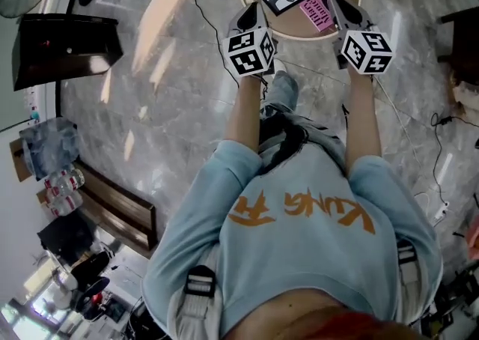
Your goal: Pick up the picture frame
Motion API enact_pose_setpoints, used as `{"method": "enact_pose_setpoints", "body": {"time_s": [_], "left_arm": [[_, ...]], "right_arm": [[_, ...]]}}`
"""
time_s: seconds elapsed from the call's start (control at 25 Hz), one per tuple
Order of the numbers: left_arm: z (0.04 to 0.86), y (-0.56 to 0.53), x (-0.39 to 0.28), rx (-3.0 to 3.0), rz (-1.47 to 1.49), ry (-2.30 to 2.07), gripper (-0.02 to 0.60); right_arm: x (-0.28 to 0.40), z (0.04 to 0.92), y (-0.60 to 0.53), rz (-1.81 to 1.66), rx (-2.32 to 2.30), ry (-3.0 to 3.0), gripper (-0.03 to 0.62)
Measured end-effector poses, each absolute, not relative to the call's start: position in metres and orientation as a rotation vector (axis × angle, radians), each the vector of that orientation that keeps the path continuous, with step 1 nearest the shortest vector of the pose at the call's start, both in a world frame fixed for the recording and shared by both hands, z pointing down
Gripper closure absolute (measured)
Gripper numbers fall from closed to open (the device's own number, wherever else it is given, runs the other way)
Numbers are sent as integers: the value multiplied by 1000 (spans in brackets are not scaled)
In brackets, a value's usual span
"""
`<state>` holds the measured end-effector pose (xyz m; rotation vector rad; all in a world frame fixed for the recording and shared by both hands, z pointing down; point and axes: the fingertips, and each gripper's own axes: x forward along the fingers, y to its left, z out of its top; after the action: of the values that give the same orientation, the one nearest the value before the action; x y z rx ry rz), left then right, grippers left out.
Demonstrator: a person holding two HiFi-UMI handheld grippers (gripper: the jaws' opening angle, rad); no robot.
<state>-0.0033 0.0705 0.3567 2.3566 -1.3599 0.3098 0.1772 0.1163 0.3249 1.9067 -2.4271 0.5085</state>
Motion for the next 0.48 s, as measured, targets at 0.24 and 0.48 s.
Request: {"method": "enact_pose_setpoints", "body": {"time_s": [0.24, 0.48], "left_arm": [[405, -14, 16, 2251, 358, -1308, 561], [443, -51, 40, 2163, 406, -1271, 561]], "right_arm": [[201, 353, 27, 616, 1910, -2346, 597], [214, 386, -11, 711, 1841, -2291, 597]]}}
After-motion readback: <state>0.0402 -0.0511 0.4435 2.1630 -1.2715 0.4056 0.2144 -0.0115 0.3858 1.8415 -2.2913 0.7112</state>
